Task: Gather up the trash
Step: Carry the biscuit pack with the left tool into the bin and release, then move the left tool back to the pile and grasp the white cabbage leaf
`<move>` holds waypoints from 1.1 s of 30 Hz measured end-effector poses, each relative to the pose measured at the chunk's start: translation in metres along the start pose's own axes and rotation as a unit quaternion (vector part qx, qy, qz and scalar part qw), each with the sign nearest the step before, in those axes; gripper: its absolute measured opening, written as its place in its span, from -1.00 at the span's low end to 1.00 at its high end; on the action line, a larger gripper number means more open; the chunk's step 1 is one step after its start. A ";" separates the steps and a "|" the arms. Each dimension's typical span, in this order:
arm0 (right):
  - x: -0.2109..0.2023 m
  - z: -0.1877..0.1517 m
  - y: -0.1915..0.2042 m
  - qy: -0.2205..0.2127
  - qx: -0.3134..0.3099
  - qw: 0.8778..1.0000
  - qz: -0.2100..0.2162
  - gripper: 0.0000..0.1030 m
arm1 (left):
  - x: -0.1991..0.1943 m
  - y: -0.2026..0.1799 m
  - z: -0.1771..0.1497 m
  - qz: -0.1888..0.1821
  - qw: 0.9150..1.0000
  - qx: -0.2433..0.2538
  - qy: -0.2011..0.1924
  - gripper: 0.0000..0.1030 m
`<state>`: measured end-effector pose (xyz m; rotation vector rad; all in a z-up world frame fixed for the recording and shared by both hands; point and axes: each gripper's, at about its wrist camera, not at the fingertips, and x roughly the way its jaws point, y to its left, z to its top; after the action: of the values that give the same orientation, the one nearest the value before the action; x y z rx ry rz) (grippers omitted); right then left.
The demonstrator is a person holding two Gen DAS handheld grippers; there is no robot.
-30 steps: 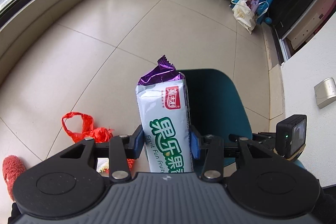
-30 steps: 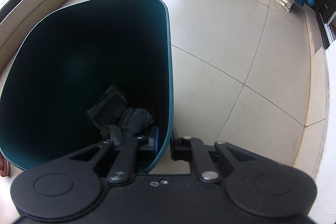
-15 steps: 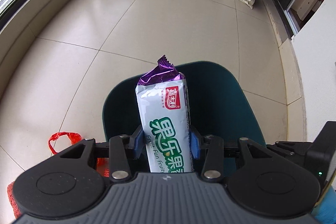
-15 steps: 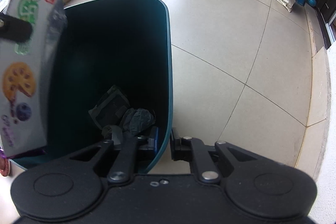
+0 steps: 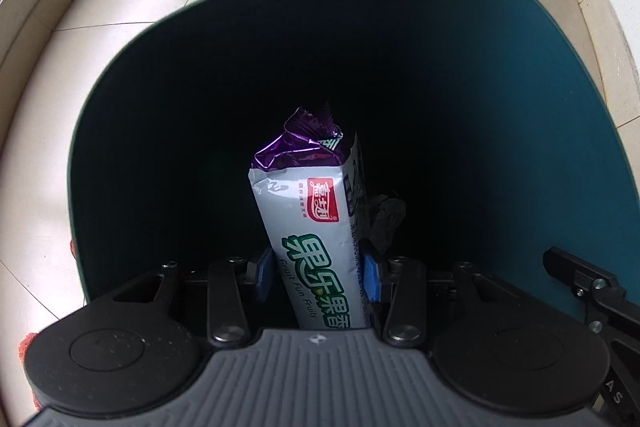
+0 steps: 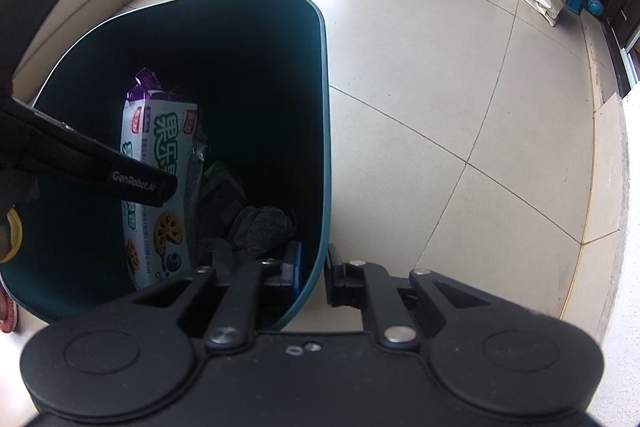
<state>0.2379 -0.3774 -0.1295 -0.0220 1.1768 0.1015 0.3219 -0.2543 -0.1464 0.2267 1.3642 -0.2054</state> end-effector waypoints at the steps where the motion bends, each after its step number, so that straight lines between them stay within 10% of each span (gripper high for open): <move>1: 0.000 0.000 0.000 0.000 0.000 1.000 0.000 -0.80 | 0.004 -0.002 0.000 -0.001 1.000 0.001 0.006 -0.17; 11: -0.001 0.000 0.001 0.000 0.001 1.000 0.001 -0.80 | 0.005 -0.001 -0.010 -0.018 1.000 0.012 0.007 -0.05; 33: 0.000 0.001 0.000 0.002 0.002 1.000 0.002 -0.79 | -0.113 0.053 -0.045 -0.080 0.988 0.003 -0.133 0.24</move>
<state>0.2383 -0.3772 -0.1288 -0.0162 1.1805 0.1028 0.2725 -0.1899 -0.0419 0.0915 1.1164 -0.3613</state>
